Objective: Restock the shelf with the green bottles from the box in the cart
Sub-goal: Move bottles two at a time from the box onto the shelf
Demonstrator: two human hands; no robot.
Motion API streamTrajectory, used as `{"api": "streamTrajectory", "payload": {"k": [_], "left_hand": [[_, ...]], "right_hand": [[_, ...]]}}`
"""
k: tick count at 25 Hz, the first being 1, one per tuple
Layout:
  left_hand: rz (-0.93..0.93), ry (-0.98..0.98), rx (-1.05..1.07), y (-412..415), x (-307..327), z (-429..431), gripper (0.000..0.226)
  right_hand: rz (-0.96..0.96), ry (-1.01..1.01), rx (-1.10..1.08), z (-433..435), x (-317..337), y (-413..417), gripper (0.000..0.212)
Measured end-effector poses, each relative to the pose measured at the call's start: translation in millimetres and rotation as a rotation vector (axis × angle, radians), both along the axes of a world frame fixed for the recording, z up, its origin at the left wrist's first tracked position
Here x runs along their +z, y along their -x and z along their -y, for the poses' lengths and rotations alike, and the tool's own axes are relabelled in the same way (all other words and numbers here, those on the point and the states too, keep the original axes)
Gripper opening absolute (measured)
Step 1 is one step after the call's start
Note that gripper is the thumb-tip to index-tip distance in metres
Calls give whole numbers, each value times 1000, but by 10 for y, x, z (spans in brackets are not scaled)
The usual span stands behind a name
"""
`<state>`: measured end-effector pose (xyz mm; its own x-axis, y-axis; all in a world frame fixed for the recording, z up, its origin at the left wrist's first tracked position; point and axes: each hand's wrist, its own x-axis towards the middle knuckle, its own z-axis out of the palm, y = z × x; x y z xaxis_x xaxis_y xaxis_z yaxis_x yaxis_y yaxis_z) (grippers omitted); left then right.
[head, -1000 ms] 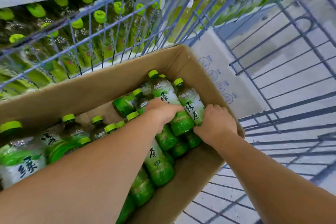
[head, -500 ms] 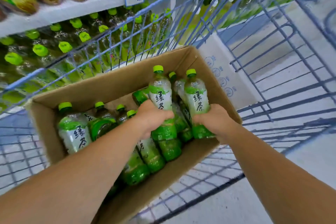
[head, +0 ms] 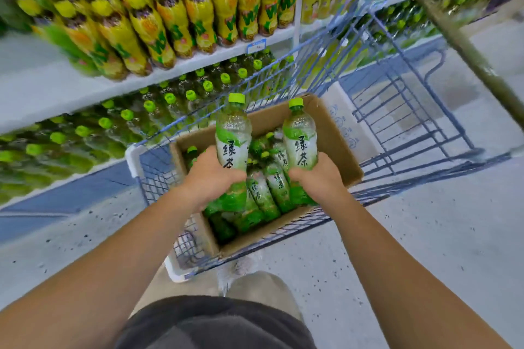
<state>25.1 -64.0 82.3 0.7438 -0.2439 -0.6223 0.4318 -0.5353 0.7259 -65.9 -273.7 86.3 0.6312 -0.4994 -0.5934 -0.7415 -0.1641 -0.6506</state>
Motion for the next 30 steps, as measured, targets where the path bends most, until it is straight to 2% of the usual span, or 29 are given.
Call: {"api": "streamTrajectory", "payload": {"k": [1, 3, 5, 8, 10, 15, 24, 30], "left_hand": [[2, 6, 1, 8, 100, -115, 47], [33, 17, 36, 44, 344, -392, 35], [68, 44, 106, 37, 552, -661, 34], [131, 46, 166, -2, 736, -1096, 33], [160, 43, 202, -45, 802, -1388, 32], [206, 82, 254, -192, 968, -2285, 38], [317, 47, 339, -666, 975, -4383, 37], [425, -15, 378, -1304, 808, -5038, 39]], "right_hand": [[8, -6, 13, -101, 74, -28, 51], [49, -25, 57, -362, 254, -85, 45], [90, -33, 132, -636, 399, -200, 45], [120, -24, 246, -1061, 594, -420, 57], [154, -21, 266, -1338, 699, -547, 47], [230, 26, 310, -2232, 859, -876, 38], [356, 38, 385, -4309, 841, -1620, 34], [462, 8, 410, -4939, 619, -2208, 43]]}}
